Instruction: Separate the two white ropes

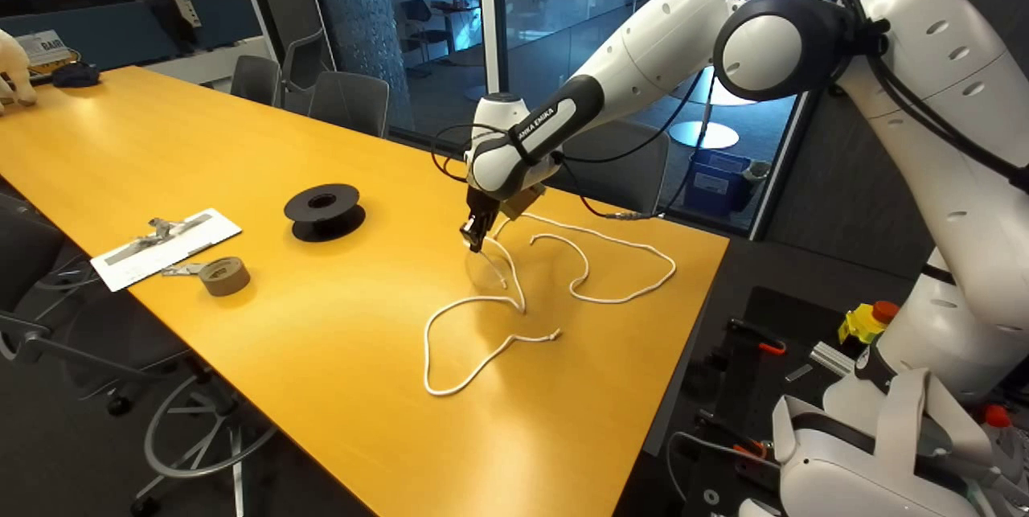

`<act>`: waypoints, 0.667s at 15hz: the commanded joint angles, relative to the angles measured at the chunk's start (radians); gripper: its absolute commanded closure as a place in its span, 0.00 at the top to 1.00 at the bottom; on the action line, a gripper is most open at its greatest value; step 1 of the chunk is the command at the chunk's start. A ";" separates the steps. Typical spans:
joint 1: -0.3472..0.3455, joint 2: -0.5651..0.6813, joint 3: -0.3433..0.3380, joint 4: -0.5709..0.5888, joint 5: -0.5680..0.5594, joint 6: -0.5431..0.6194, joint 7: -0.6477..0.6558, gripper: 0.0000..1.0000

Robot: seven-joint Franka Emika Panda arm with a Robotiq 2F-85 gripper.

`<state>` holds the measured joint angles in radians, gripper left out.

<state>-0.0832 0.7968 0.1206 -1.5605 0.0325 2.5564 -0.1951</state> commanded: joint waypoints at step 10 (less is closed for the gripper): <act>0.037 0.156 0.001 0.220 0.001 -0.148 -0.010 0.07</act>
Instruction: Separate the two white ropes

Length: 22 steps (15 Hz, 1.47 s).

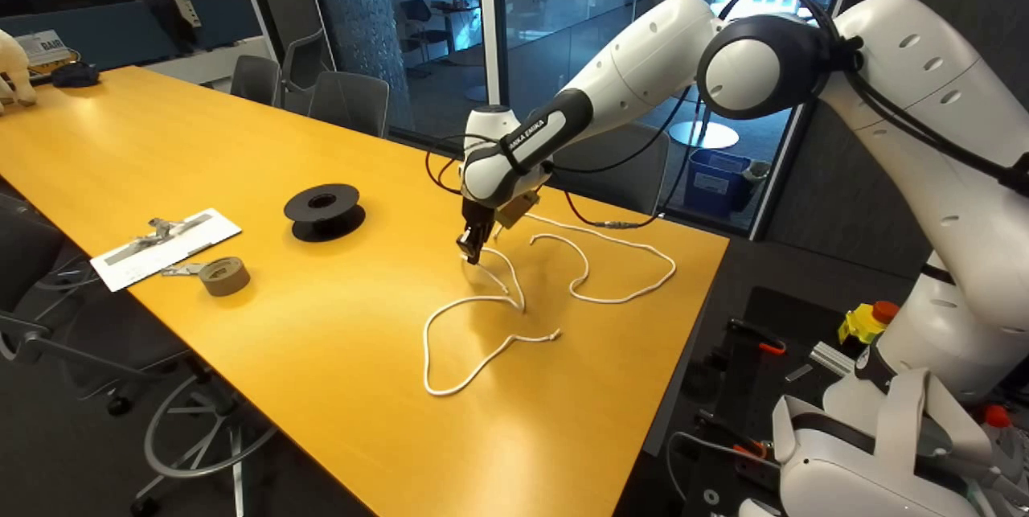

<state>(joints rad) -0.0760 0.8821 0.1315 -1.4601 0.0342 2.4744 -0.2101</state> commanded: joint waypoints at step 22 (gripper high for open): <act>0.123 0.141 -0.078 0.249 -0.076 -0.305 0.035 0.80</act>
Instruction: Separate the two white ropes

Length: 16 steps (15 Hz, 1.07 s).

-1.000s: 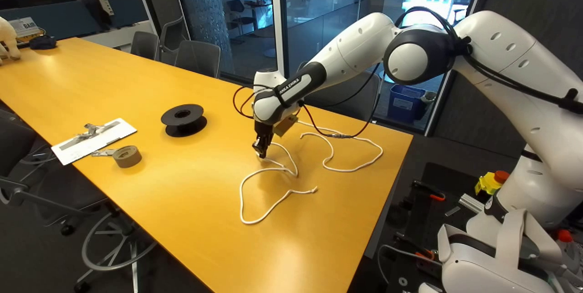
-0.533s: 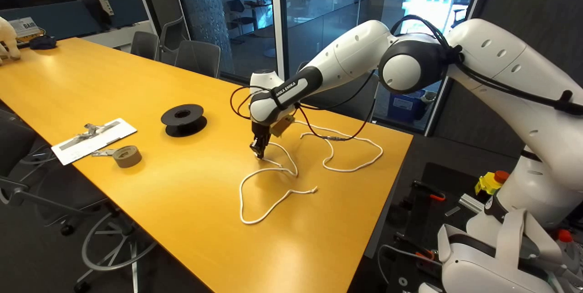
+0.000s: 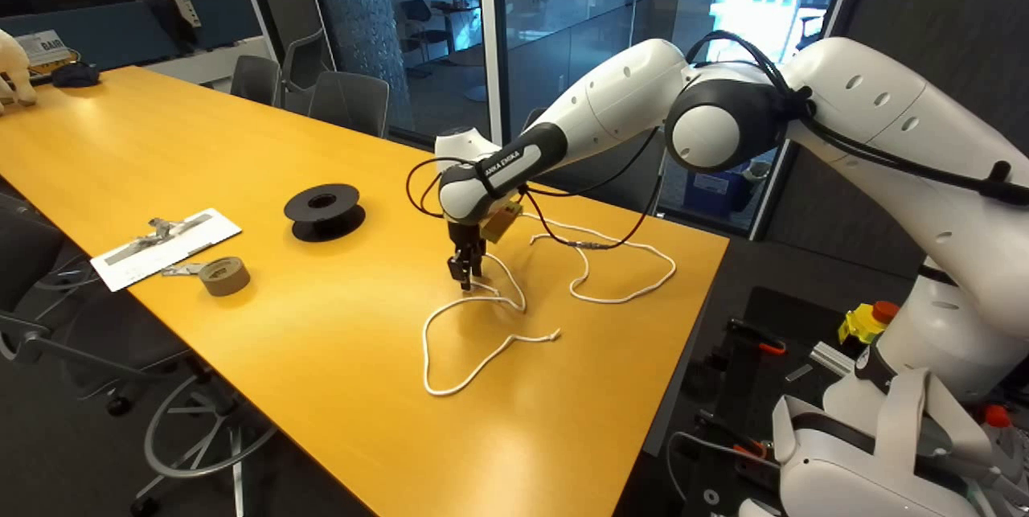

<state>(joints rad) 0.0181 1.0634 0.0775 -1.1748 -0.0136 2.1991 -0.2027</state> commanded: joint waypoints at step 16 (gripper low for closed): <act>-0.021 -0.683 -0.045 -0.671 -0.081 -0.298 0.010 1.00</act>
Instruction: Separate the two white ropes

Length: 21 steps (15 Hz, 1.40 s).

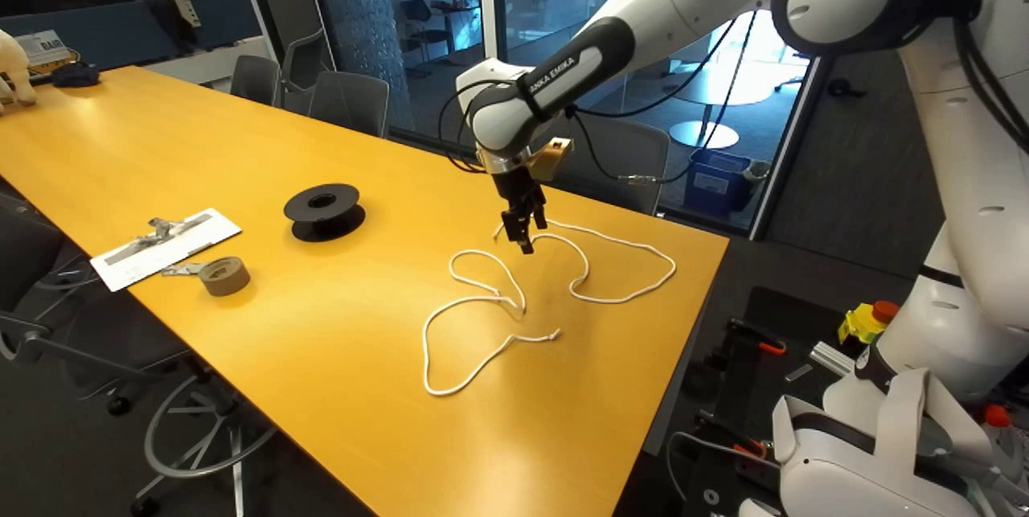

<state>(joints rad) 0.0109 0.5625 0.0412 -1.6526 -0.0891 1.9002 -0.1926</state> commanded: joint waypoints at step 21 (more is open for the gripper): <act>-0.038 -0.960 -0.083 -0.880 0.127 0.216 0.002 1.00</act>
<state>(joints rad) -0.0413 -0.3310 -0.0208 -2.4957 0.0180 2.1043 -0.1924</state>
